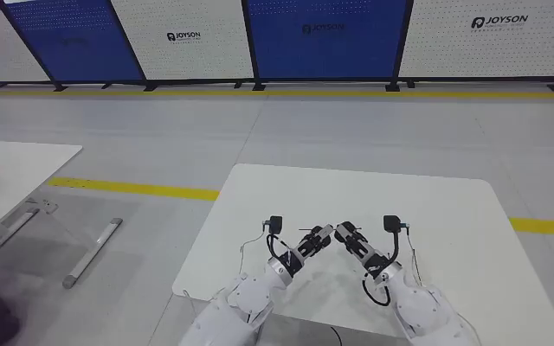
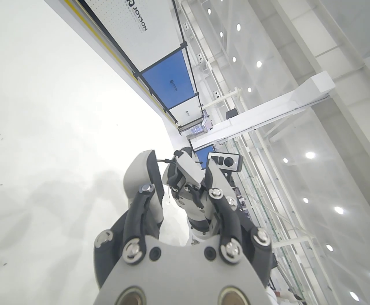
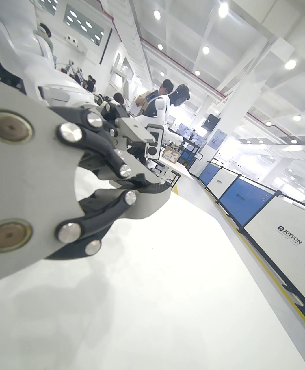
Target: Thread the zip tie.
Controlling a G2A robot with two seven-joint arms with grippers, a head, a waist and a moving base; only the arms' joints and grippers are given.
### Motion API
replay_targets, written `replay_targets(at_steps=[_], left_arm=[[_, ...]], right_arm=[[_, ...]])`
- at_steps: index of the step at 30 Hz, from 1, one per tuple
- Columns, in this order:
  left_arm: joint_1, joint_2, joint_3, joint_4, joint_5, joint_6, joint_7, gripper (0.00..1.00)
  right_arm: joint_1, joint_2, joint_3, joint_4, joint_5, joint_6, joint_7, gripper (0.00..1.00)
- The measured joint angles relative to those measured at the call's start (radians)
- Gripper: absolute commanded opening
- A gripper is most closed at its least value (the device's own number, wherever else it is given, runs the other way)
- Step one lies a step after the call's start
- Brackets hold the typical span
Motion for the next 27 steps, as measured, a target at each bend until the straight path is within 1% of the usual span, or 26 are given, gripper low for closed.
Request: replay_targets(at_steps=[2, 3, 6, 11, 12, 13, 15, 27], left_arm=[[-0.001, 0.0, -0.002, -0.002, -0.002, 0.001, 0.002, 0.21], [-0.001, 0.0, -0.002, -0.003, -0.002, 0.002, 0.003, 0.15], [-0.002, 0.001, -0.003, -0.004, -0.005, 0.005, 0.006, 0.11], [-0.007, 0.0, -0.003, -0.001, -0.009, 0.013, 0.011, 0.11], [-0.008, 0.0, -0.003, 0.0, -0.01, 0.014, 0.012, 0.09], [-0.009, 0.0, -0.003, 0.001, -0.011, 0.016, 0.013, 0.09], [-0.011, 0.0, -0.003, 0.002, -0.012, 0.019, 0.014, 0.0], [-0.02, 0.0, -0.001, 0.008, -0.012, 0.029, 0.017, 0.0]], right_arm=[[0.001, -0.001, 0.001, 0.001, -0.002, 0.003, -0.001, 0.0], [0.001, -0.001, 0.001, 0.001, -0.003, 0.003, -0.001, 0.0], [0.002, -0.002, 0.003, 0.002, -0.004, 0.005, 0.0, 0.0], [0.003, -0.003, 0.009, 0.002, -0.003, 0.006, 0.003, 0.0], [0.003, -0.003, 0.01, 0.001, -0.003, 0.007, 0.004, 0.0], [0.003, -0.003, 0.01, 0.001, -0.003, 0.007, 0.004, 0.0], [0.003, -0.003, 0.012, 0.0, -0.004, 0.008, 0.005, 0.0], [0.002, -0.007, 0.016, -0.005, -0.004, 0.01, 0.009, 0.0]])
